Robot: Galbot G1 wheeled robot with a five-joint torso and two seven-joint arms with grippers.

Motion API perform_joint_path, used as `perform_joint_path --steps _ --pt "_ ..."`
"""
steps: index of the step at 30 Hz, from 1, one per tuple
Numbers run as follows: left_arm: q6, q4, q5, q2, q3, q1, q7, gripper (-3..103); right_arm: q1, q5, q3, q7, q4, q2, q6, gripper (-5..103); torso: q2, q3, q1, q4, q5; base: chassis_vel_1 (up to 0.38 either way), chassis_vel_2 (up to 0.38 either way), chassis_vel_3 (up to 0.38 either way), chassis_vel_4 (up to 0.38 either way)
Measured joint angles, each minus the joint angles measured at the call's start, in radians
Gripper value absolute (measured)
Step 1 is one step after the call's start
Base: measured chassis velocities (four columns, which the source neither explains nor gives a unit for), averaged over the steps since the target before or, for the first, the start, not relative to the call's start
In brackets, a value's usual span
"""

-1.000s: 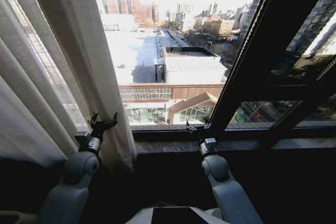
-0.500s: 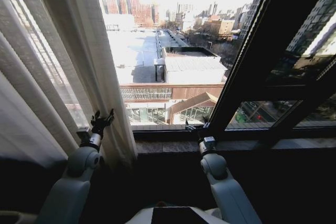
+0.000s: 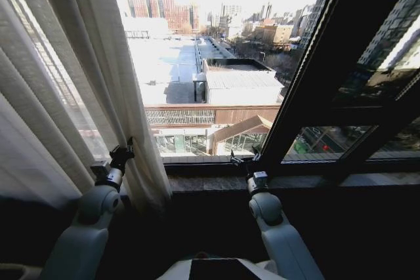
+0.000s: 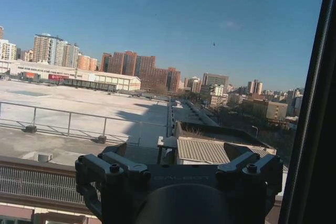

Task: Open the curtains by pulling them apart, changing their state from closed to fully open.

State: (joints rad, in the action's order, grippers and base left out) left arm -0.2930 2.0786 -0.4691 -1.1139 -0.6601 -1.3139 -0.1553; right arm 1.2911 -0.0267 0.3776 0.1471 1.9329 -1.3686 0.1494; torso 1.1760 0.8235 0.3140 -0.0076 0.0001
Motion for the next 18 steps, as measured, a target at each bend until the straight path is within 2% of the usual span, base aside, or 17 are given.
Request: perform_joint_path --steps 18 --pt "0.011 0.032 -0.003 -0.010 -0.036 -0.044 0.015 0 0.013 0.042 -0.022 -0.009 0.027 -0.005 0.023 100 0.000 0.000 0.000 -0.0001 0.0001 0.000 0.000 0.000 0.000"
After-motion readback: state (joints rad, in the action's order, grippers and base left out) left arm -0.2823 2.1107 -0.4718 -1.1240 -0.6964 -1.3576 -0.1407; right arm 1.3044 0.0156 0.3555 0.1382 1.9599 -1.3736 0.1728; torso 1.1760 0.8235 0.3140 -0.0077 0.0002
